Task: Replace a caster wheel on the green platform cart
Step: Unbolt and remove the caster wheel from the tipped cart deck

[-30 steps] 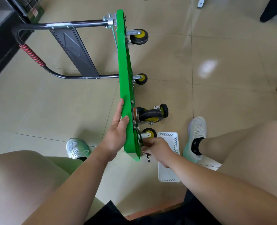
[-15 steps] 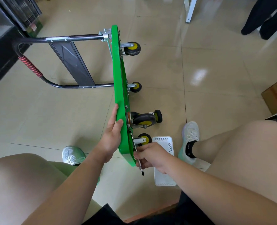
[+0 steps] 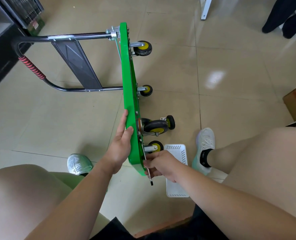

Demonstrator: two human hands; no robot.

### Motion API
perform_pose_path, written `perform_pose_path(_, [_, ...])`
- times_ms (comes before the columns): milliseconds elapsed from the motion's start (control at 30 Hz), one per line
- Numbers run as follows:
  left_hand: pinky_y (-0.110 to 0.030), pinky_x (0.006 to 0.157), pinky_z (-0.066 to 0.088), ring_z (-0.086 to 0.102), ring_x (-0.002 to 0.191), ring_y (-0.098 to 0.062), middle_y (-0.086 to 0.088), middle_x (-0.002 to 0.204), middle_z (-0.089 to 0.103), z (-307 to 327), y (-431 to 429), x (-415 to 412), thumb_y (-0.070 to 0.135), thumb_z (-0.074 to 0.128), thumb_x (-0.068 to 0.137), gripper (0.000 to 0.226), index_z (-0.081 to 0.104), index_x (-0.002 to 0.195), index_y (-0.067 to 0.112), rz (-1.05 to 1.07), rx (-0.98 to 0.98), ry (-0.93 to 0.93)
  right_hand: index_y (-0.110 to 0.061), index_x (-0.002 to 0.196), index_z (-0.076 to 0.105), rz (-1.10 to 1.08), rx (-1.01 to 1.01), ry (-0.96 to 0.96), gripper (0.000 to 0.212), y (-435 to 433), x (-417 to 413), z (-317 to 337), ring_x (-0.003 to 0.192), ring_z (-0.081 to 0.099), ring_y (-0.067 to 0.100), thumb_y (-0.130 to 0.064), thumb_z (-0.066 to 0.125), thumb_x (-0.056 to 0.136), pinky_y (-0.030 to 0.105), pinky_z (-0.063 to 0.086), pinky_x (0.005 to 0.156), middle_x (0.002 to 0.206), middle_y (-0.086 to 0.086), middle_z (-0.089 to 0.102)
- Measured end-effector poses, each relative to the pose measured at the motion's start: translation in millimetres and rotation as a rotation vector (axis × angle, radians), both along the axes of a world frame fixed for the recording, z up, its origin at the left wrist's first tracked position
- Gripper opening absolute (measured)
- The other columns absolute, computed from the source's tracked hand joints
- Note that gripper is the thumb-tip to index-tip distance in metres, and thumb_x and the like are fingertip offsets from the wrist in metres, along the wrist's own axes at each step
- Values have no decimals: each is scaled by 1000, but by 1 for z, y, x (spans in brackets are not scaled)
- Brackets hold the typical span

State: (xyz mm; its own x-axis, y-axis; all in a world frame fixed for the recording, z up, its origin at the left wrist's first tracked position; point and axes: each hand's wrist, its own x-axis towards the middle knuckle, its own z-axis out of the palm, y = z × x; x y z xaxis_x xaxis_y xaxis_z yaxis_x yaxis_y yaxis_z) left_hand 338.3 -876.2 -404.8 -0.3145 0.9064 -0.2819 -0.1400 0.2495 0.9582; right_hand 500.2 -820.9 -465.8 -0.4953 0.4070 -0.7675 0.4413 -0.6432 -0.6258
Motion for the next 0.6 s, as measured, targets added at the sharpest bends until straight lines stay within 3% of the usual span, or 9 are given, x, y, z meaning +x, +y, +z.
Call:
perform_pose_path(100, [-53,119,38,46,144,-21,13,161,40,0,0,0,47,40,97,52,29,132,83,-4,-1,-9,-4,122,70,10,38,-17,34,1,-3,-15,80,74,28,1,71,88,38,62,77,104,18,75])
perform_pose_path(300, [-51,121,36,45,145,-22,10,162,38,1,0,0,44,39,98,52,29,129,85,-11,-5,-22,-18,115,77,67,316,-106,33,5,-18,-44,106,70,22,-1,72,86,42,53,103,108,-1,77])
perform_pose_path(433, [-50,121,36,45,145,-21,10,162,38,2,0,0,44,40,98,52,31,127,85,-8,5,-41,-19,106,80,86,421,-103,28,11,-26,-44,106,68,23,-1,72,86,38,52,102,109,3,76])
perform_pose_path(600, [-51,117,42,50,140,-20,11,161,39,3,0,0,45,41,97,52,29,128,85,-13,2,-39,-19,113,78,172,485,-152,29,8,-2,-28,99,68,17,-7,74,87,24,49,86,104,-2,77])
